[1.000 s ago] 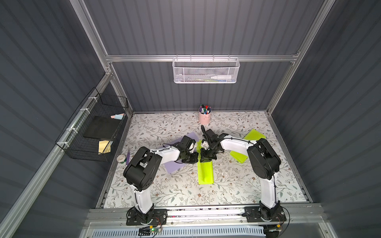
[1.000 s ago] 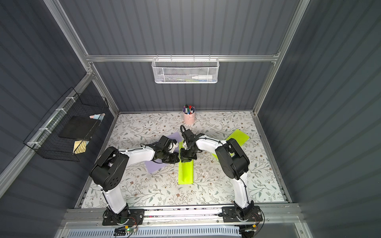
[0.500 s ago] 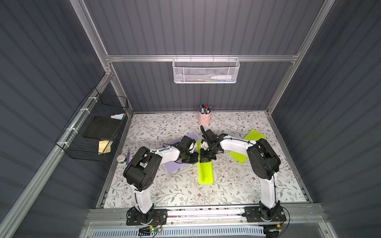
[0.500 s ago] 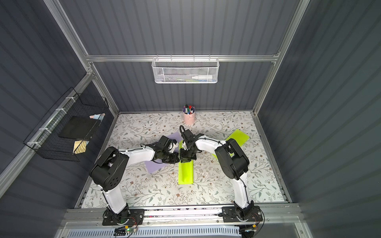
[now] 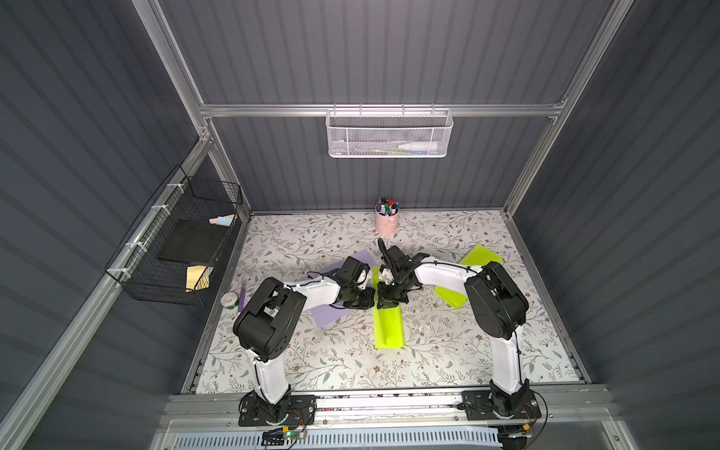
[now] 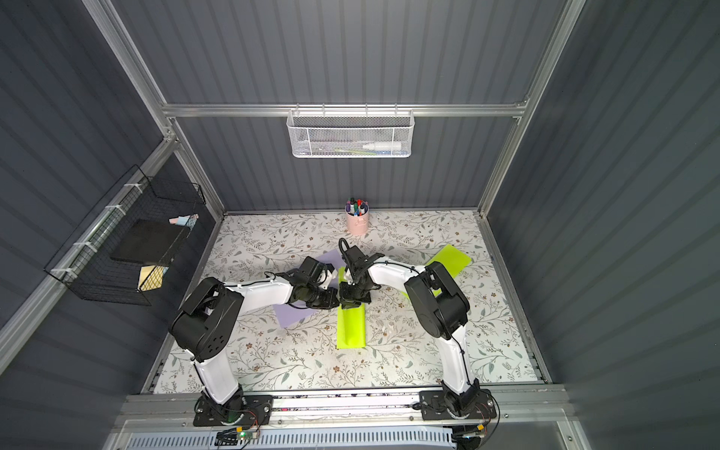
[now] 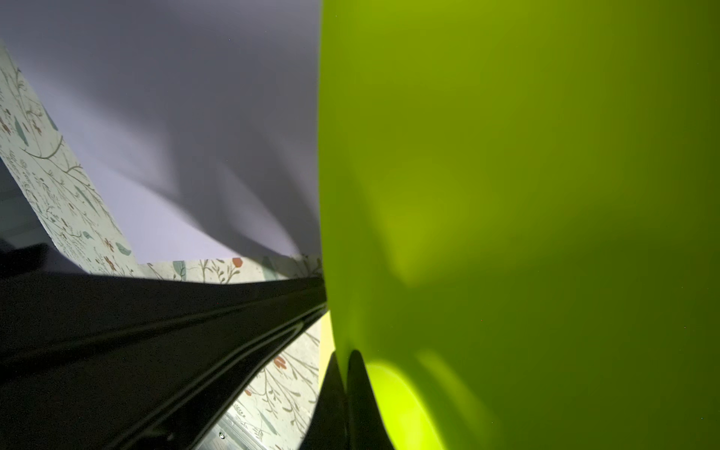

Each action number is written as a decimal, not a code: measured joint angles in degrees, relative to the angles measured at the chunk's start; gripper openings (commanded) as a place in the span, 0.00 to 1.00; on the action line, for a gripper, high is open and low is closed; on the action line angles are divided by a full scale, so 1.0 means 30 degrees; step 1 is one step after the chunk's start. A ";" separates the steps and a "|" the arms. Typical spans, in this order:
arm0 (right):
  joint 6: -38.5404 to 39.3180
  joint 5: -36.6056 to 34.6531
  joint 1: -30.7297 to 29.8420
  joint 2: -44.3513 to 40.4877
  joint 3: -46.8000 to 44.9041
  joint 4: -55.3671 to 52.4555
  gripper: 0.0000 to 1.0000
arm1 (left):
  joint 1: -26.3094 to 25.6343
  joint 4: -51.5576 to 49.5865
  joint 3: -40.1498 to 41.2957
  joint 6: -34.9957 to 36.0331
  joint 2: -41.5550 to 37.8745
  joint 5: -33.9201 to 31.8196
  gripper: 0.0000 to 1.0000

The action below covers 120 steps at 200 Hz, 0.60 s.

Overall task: Fold the rectangular paper in half along the long edge
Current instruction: Fold the paper at the center of the board.

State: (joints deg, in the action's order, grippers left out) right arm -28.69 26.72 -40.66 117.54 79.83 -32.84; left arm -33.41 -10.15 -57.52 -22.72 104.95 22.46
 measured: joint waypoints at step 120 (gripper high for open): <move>-0.0022 -0.0160 0.0000 0.0444 0.0095 -0.0015 0.00 | 0.0007 0.0102 0.0058 -0.0007 0.0000 0.0044 0.00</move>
State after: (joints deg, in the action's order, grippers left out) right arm -28.75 26.24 -40.66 118.87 80.12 -32.88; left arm -33.39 -9.85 -57.34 -22.74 104.95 22.59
